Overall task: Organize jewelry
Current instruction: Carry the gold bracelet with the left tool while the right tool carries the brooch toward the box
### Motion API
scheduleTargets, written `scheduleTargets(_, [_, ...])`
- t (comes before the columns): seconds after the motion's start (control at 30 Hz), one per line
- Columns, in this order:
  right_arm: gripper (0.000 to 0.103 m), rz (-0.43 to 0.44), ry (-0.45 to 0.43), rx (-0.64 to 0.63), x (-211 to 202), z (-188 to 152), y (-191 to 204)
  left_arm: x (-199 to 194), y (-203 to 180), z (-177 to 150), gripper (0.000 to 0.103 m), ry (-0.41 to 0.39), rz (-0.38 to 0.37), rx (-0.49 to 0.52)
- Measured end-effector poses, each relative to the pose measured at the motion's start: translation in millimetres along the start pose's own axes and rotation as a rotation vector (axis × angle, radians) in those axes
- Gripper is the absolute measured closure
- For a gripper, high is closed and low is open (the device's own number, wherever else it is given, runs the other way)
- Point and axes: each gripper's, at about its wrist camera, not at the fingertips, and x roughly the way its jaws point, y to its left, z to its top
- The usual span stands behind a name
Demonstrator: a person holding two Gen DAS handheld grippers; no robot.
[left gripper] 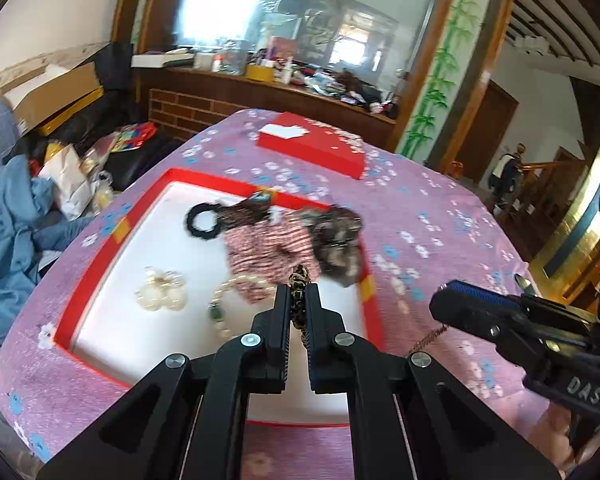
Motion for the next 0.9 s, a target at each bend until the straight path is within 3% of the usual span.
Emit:
scheduleTargets(0.33, [0.081,0.021,0.097,-0.009,45,-14,16,17,44,-14,0.097,0.043,0.064,-0.069])
scheduleTargets(0.9, [0.081,-0.009,0.186,0.007,89,-23,6,46,68,-26,0.097,0.115,0.105,-0.103])
